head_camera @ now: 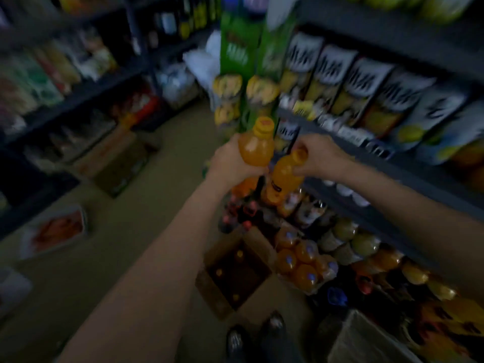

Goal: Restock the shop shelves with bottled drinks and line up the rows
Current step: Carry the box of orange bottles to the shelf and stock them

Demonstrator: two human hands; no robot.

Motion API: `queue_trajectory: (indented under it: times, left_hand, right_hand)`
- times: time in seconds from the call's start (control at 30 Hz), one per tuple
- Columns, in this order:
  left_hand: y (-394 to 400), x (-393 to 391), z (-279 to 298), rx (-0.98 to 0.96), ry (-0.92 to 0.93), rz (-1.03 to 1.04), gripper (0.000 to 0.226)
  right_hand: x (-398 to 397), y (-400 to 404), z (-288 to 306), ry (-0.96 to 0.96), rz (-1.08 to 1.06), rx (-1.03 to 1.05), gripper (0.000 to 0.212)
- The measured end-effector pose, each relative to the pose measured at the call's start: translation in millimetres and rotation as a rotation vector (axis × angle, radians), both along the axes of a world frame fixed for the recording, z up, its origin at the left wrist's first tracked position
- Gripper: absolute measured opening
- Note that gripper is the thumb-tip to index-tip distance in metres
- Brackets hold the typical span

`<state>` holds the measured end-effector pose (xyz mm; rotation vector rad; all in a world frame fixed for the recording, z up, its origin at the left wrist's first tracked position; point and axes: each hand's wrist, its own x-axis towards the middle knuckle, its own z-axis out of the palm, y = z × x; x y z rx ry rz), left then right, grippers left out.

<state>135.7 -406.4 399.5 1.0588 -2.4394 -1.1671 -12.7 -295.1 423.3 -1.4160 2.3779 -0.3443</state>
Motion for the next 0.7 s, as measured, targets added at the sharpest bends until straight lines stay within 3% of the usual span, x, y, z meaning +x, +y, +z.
queue_trajectory:
  times: [0.17,0.3,0.47,0.57,0.7]
  left_hand:
    - [27.4,-67.9,114.3,-0.166,0.113,-0.137,0.074]
    - [63.7,-129.3,169.2,-0.129,0.202,-0.227,0.076]
    - [116.6,-215.6,198.5,0.036,0.339,-0.303,0.050]
    - [151.2,-268.5,205.1,0.056,0.398,-0.350,0.065]
    - [183.0,-329.0,206.9,0.051,0.413,-0.324,0.073]
  right_hand:
    - [-43.7,71.4,126.5,0.019,-0.308,-0.297,0.034]
    - [-75.7,129.1,186.2,0.062,-0.449,-0.586,0.031]
    - [-137.8,199.3,204.3,-0.008,-0.781,-1.086,0.038]
    - [-162.9,235.7,205.8,0.188,-0.903,-1.194,0.032]
    - [-193.1,264.0,212.9,0.362,-0.888,-1.332,0.027]
